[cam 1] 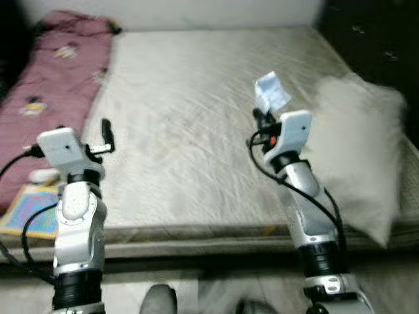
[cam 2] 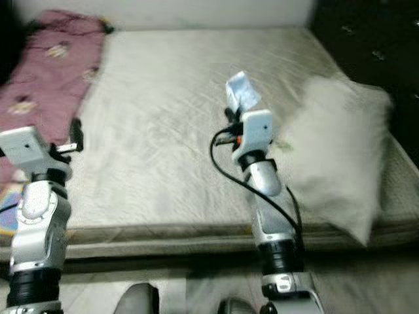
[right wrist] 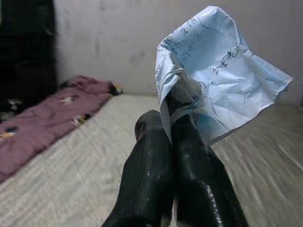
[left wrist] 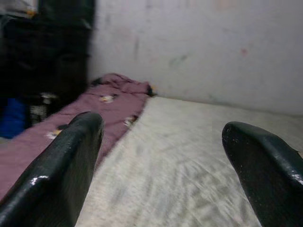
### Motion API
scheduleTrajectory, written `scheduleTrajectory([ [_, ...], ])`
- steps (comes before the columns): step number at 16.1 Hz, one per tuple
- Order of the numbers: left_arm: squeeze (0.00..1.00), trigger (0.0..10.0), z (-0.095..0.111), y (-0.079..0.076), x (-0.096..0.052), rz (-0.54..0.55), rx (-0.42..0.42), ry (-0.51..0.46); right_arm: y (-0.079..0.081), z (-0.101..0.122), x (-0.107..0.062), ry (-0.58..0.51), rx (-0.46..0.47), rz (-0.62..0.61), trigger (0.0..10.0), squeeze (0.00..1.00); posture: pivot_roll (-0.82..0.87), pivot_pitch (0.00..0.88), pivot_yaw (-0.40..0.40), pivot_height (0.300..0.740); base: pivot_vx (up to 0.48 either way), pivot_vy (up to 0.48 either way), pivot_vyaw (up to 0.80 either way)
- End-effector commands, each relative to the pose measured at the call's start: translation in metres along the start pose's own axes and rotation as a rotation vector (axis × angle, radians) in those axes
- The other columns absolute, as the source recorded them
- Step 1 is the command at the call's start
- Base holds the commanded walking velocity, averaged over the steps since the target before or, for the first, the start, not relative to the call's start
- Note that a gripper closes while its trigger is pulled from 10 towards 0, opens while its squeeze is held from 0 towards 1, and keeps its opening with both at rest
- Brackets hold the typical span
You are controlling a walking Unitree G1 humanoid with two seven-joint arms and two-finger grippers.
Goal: Clean up the room
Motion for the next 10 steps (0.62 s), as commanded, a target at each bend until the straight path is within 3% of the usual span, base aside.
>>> scheduleTrajectory([
  [1,0.00,10.0,-0.005,0.002,-0.001,0.013,0.023,0.016,-0.001,-0.004,0.001,0.012,0.002,-0.005,10.0,0.00,0.06,0.000,0.006,0.740,0.000,0.000,0.00],
  [10,0.00,10.0,-0.010,-0.001,-0.004,0.016,0.009,0.043,-0.010,-0.017,-0.004,0.050,-0.046,-0.063,10.0,0.00,0.07,0.000,-0.003,0.740,0.000,0.000,0.00],
])
Point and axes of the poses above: a point about 5 cm out from each wrist's last joint towards the gripper, its own x axis pointing out of the wrist towards the gripper, its own z axis along the axis of the wrist's last joint, y = z × x, the point moved 4 cm from there along x, pointing out of the wrist towards the gripper, and after that the axes turned 14 degrees about x, right-handed, at the moved point
